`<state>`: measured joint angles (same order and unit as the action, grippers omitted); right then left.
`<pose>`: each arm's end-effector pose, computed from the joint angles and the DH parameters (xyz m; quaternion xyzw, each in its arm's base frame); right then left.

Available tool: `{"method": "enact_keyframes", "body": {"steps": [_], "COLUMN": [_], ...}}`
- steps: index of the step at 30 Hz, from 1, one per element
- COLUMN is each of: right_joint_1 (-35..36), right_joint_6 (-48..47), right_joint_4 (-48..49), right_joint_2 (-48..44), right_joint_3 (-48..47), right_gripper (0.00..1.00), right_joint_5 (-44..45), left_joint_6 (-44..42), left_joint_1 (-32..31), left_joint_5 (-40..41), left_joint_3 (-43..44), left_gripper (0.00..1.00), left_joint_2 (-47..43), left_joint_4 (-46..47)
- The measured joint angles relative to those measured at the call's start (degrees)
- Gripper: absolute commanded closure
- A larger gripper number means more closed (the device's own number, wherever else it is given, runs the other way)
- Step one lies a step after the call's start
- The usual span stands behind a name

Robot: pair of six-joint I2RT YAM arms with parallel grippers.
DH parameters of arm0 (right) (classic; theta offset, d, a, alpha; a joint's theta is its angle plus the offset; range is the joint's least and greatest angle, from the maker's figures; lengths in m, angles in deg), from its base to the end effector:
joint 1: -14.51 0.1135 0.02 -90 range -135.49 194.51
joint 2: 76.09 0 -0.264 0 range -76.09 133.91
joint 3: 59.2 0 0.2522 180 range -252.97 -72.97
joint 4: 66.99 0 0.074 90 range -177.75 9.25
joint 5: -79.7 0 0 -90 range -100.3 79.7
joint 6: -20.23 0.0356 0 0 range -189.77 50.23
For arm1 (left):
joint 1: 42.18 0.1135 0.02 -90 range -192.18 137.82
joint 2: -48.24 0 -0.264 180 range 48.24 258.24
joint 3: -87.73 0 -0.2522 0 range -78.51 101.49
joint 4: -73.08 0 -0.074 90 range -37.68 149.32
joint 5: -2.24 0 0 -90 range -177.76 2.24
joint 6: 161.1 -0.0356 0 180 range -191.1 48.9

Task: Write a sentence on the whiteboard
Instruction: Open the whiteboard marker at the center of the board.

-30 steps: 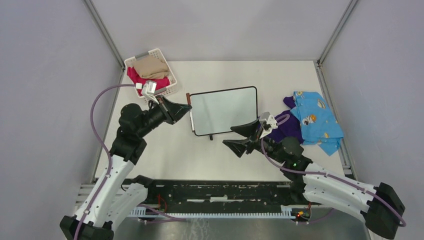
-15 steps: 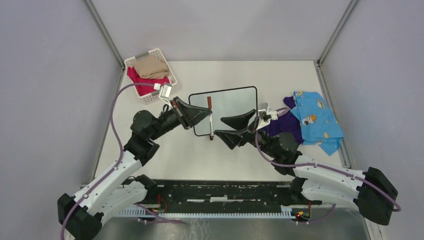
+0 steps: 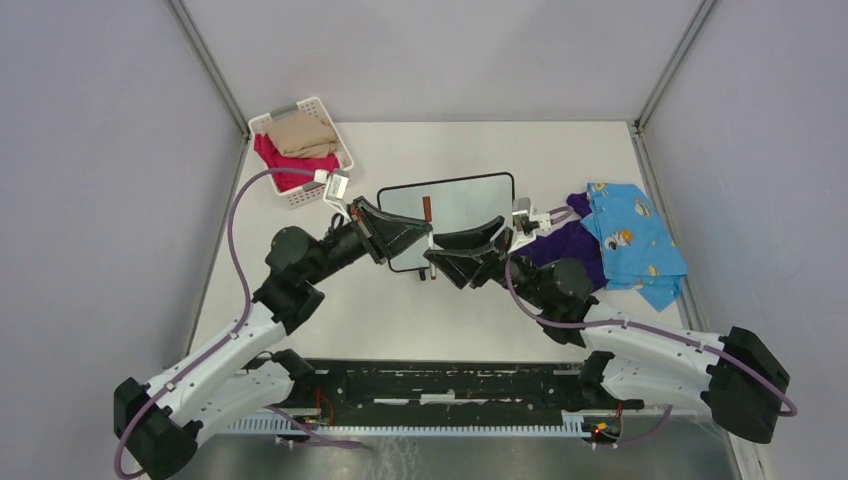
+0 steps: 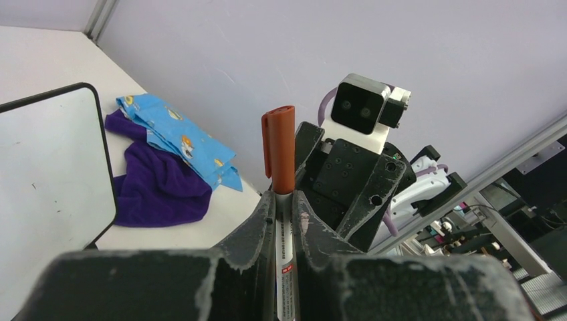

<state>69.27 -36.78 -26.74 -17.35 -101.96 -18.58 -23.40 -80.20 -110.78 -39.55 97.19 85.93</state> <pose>0.1257 0.1868 0.3146 -0.1618 0.5201 0.6089 0.5767 0.1494 -0.1345 0.3597 0.1100 0.5969 -0.6219 0.4949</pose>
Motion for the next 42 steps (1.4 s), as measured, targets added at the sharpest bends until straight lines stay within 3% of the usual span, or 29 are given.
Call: {"method": "enact_keyframes", "body": {"steps": [9, 12, 17, 19, 21, 32, 42], "right_joint_1": [0.26, 0.22, 0.02, 0.07, 0.26, 0.26, 0.26], "right_joint_6": [1.49, 1.57, 0.76, -0.76, -2.80, -10.51, -11.47], "right_joint_4": [0.44, 0.42, -0.33, -1.60, -3.43, -12.31, -13.20], "right_joint_2": [1.07, 1.22, 1.07, 0.48, -0.68, -6.54, -6.60], "right_joint_3": [-0.68, -0.68, -0.68, -0.68, -0.68, -0.70, -0.70], "right_gripper": [0.76, 0.97, 1.00, 1.00, 1.00, 1.00, 1.00], "right_joint_5": [-3.13, -3.37, -3.85, -5.46, -7.15, -11.54, -12.66], "left_joint_6": [0.00, 0.00, -1.22, -2.78, -3.89, -7.48, -7.52], "left_joint_1": [-0.48, -0.70, -0.74, -0.76, -0.81, -1.01, -1.03], "left_joint_5": [0.33, 0.20, -1.51, -1.68, -1.70, -5.77, -11.08], "left_joint_3": [-0.79, -0.79, -0.13, 0.96, 2.16, 5.51, 6.21], "left_gripper": [0.98, 0.95, 0.48, 0.39, 0.35, 0.37, 0.62], "left_joint_2": [-1.01, -1.11, -1.62, -1.60, -1.70, -2.54, -1.36], "left_joint_4": [0.15, 0.28, -1.14, -3.96, -6.93, -12.37, -11.89]}}
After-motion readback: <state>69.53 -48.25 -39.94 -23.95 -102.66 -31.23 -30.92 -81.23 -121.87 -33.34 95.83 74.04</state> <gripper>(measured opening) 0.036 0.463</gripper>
